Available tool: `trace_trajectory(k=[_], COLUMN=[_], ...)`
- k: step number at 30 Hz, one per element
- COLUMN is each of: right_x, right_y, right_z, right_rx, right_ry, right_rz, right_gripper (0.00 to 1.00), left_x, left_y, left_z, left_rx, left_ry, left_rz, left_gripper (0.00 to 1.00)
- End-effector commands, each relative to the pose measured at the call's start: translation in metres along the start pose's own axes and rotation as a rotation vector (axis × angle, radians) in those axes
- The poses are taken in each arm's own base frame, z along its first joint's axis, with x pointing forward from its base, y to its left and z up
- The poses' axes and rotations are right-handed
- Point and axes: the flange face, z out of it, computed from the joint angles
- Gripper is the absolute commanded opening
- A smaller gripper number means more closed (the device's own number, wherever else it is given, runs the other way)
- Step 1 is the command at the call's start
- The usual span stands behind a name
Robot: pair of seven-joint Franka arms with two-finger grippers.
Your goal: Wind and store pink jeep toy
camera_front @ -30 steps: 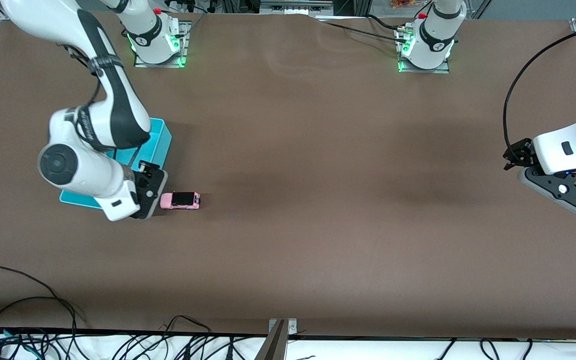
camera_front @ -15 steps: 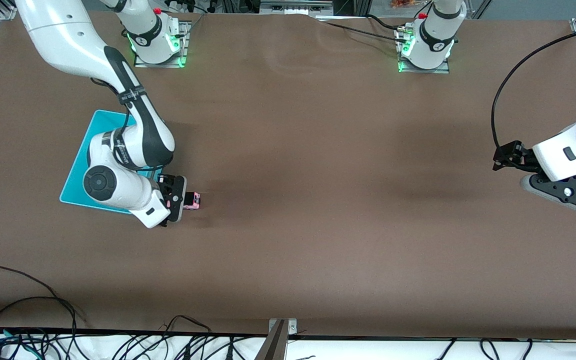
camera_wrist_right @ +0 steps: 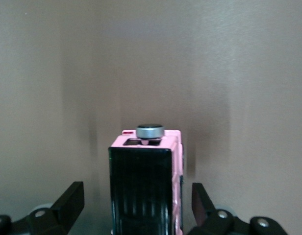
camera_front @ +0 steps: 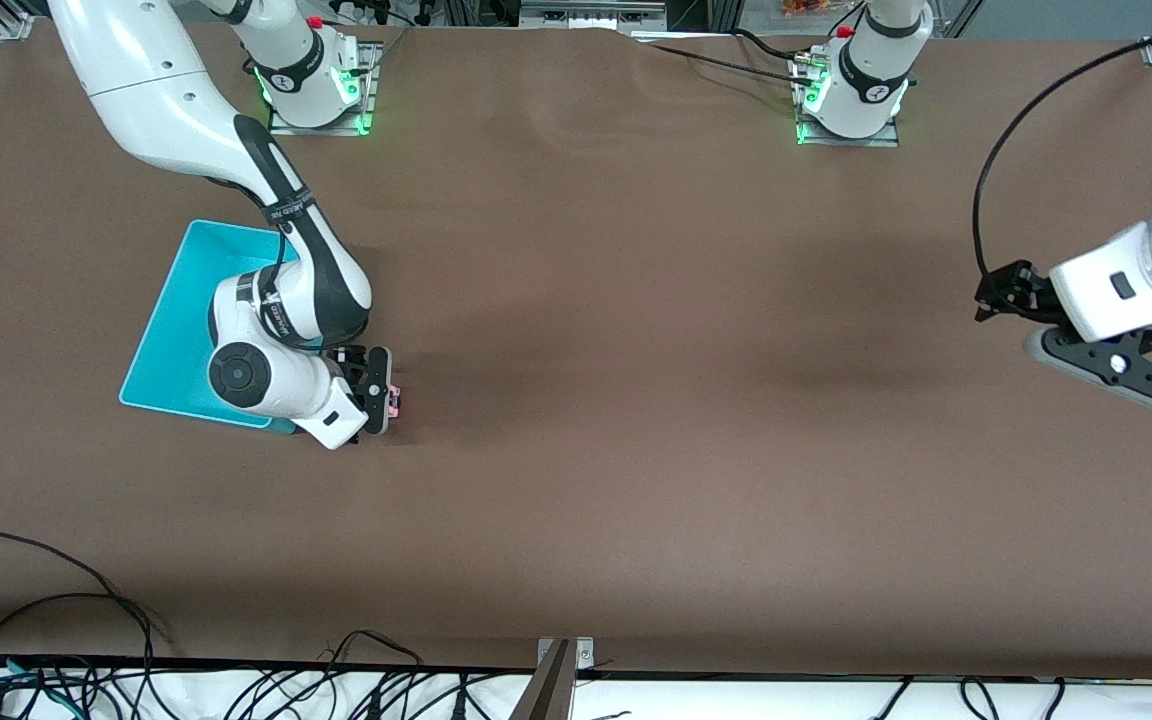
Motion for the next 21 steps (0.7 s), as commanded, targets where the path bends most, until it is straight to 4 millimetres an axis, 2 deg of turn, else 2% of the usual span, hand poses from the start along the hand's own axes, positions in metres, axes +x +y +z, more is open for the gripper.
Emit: trace_trajectory(k=[1, 5, 8, 11, 14, 21], right_x=[-0.003, -0.004, -0.004, -0.002, 0.001, 0.003], right_y=[-0.006, -0.006, -0.004, -0.004, -0.001, -0.004], right_z=[-0.003, -0.007, -0.013, -0.019, -0.03, -0.079], right_rx=[-0.009, -0.011, -0.02, -0.028, -0.047, -0.09], right_ry=[-0.003, -0.003, -0.002, 0.002, 0.009, 0.019], right_rz=[-0.081, -0.093, -0.092, -0.079, -0.077, -0.067], right_gripper=[0.58, 0.27, 0.16, 0.12, 0.12, 0.12], left_x=[-0.022, -0.032, -0.043, -0.058, -0.061, -0.064], left_y=[0.019, 0.002, 0.011, 0.019, 0.019, 0.018], left_z=[-0.005, 0.0, 0.005, 0.01, 0.014, 0.015], left_rx=[-0.043, -0.086, -0.055, -0.023, -0.022, 0.015], left_ry=[-0.003, 0.017, 0.055, 0.11, 0.111, 0.1], left_rz=[-0.045, -0.092, -0.093, -0.098, -0.101, -0.108], left_gripper=[1.0, 1.0, 1.0, 1.0, 1.0, 1.0])
